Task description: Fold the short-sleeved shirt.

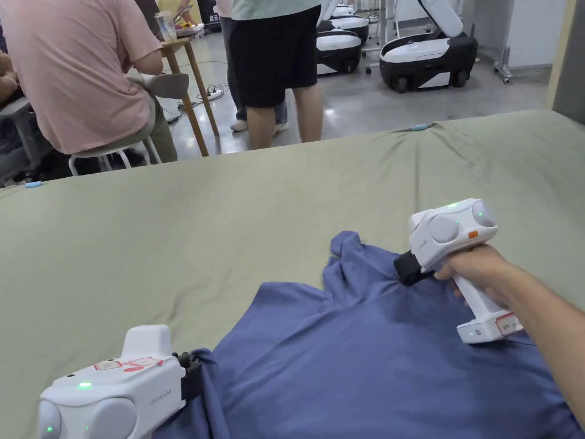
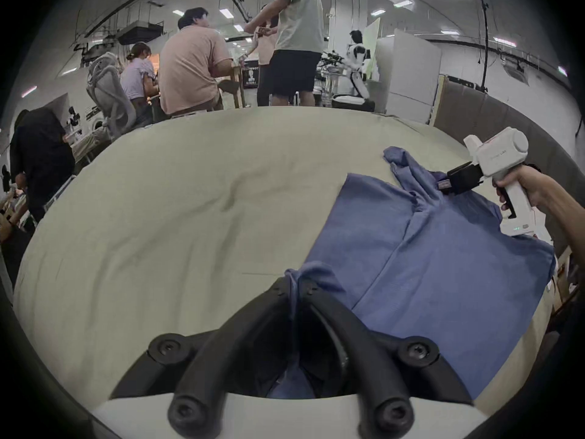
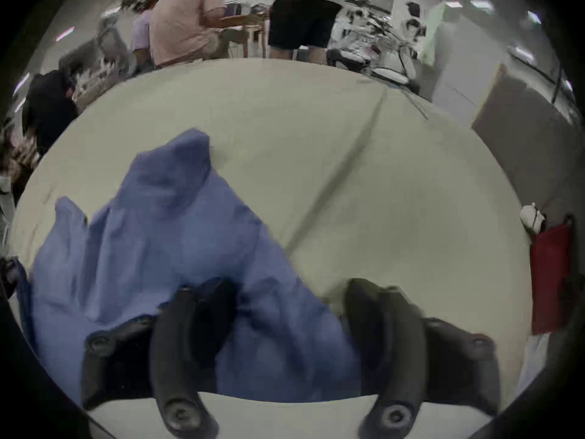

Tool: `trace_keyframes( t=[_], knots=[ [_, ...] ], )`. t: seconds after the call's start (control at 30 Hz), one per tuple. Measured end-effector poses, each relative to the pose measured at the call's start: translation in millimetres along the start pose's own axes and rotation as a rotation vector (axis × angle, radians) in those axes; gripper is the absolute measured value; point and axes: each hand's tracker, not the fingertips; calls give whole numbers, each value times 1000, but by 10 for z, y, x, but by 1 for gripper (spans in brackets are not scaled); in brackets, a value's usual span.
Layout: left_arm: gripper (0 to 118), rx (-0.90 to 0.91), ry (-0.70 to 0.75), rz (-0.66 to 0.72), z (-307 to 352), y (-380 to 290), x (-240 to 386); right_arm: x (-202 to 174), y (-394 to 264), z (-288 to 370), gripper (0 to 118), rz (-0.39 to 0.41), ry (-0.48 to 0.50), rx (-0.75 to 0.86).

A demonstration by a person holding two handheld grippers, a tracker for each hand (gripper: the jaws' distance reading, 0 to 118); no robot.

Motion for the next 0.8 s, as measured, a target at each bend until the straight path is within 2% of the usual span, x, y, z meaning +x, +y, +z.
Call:
trace_keyframes(
  t=[0.03, 0.07, 0.1, 0.13, 0.23, 0.4, 0.5, 0.57, 0.67, 0.7, 0.8],
  knots=[
    [2, -2, 2, 2, 7, 4, -1, -48, -17, 81, 18, 28, 7, 8],
    [2, -4, 5, 1, 23, 18, -1, -82, -26, 165, 2, 79, 28, 14],
    [2, -9, 3, -3, 88, 37, 22, -123, -42, 234, 2, 115, 30, -3],
    [2, -1, -2, -10, 159, 68, 33, -168, -64, 312, 2, 148, -31, -15],
    [2, 64, 12, -15, 415, 279, 36, -159, 31, 447, 2, 199, -36, -1],
    [2, 175, 133, -111, 759, 1141, -115, 131, 475, 1344, 2, 98, -64, 179],
    [3, 224, 146, -76, 996, 1858, -245, 288, 860, 2061, 2, 138, -219, 284],
    [3, 273, 168, -79, 1208, 2311, -280, 415, 1098, 2534, 2, 138, -278, 375],
    [3, 390, 166, -126, 1541, 2886, -274, 702, 1408, 3200, 2, 41, -259, 499],
    [3, 421, 184, -141, 1640, 3070, -275, 684, 1444, 3501, 2, 9, -270, 532],
    [3, 457, 198, -135, 1875, 3531, -330, 772, 1640, 4020, 2, -11, -362, 626]
  ],
)
